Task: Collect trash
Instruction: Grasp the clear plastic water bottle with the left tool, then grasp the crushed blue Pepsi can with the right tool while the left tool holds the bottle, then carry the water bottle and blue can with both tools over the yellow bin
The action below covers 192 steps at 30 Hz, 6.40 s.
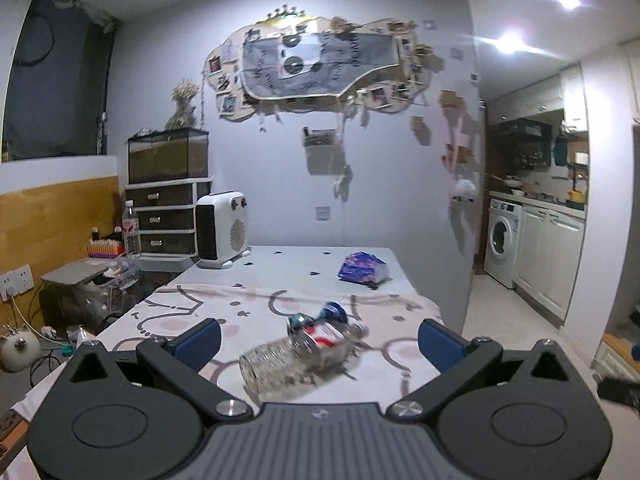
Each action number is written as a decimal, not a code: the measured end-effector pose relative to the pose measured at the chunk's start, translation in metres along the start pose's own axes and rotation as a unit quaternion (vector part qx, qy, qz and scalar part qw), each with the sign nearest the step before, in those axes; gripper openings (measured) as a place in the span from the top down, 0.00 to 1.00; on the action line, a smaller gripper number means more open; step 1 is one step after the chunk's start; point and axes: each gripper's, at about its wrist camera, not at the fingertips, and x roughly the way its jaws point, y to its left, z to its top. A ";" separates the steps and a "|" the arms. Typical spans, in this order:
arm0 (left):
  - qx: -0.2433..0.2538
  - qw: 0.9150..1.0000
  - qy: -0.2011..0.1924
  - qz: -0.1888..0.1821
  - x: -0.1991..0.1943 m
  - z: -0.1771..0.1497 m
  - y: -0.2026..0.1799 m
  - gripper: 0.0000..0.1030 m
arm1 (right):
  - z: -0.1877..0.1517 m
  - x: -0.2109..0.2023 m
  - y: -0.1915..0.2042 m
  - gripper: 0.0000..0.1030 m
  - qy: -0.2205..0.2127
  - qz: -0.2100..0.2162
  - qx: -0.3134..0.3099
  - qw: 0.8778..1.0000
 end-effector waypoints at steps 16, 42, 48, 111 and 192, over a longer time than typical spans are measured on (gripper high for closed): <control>0.008 0.992 0.115 -0.050 0.204 -0.032 0.062 0.00 | 0.047 0.105 -0.003 0.00 0.052 0.017 0.026 0.998; 0.043 0.978 0.125 -0.161 0.241 -0.076 0.089 0.32 | 0.010 0.390 0.038 0.60 0.179 0.057 0.179 0.966; 0.075 0.976 0.131 -0.158 0.215 -0.082 0.083 0.38 | 0.012 0.382 0.059 0.62 0.186 0.099 0.163 0.964; 0.023 0.981 0.125 -0.146 0.218 -0.084 0.095 0.39 | 0.066 0.548 0.134 0.75 0.289 0.112 -0.071 0.948; 0.100 0.977 0.180 -0.046 0.101 -0.090 0.023 0.18 | 0.040 0.094 0.006 0.24 0.249 0.123 -0.029 0.960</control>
